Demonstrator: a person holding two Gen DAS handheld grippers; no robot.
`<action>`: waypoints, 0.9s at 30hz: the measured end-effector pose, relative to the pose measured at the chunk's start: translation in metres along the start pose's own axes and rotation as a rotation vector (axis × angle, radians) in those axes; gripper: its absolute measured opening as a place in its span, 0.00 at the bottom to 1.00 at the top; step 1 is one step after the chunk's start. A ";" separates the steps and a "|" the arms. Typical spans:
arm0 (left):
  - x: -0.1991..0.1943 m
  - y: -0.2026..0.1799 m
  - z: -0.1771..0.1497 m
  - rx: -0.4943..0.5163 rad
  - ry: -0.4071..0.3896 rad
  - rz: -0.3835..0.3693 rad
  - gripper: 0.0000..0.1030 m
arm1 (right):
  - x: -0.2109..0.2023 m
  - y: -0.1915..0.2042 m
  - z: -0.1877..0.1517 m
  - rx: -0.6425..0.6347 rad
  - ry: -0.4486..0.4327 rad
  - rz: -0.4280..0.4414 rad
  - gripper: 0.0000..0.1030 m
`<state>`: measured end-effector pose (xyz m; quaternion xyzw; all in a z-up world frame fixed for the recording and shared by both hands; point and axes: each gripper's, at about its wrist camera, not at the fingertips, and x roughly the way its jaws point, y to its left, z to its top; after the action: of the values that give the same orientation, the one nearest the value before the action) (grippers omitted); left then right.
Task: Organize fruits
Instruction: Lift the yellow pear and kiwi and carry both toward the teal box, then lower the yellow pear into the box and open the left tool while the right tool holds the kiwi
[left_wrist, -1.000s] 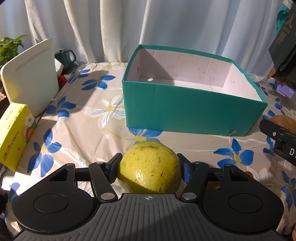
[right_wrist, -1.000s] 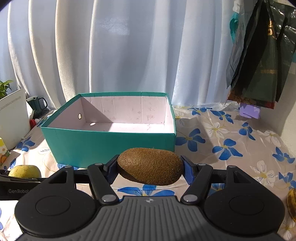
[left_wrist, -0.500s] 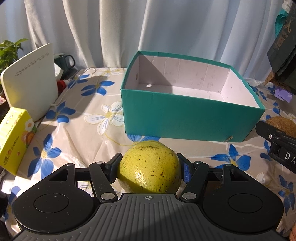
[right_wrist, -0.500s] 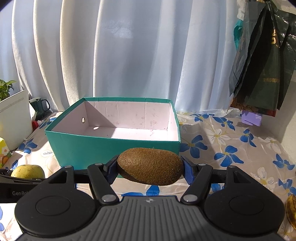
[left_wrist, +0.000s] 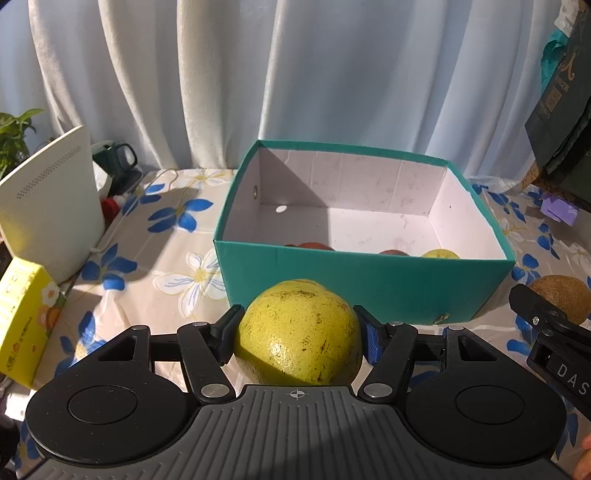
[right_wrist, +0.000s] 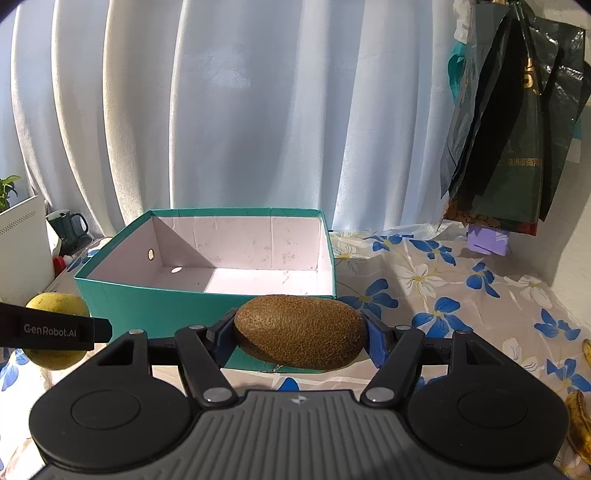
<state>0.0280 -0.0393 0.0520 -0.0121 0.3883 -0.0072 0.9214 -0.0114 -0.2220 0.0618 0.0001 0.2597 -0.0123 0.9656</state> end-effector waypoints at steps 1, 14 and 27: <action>0.001 -0.001 0.003 0.005 0.001 -0.004 0.66 | 0.000 -0.001 0.000 0.008 -0.005 -0.002 0.66; 0.027 -0.009 0.053 0.023 0.023 -0.038 0.66 | -0.009 -0.001 0.007 0.045 -0.097 0.014 0.66; 0.070 -0.015 0.078 0.045 0.043 0.041 0.66 | -0.007 -0.007 0.013 0.050 -0.117 -0.004 0.66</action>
<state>0.1326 -0.0544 0.0561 0.0166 0.4079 0.0029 0.9129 -0.0110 -0.2293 0.0761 0.0228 0.2024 -0.0205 0.9788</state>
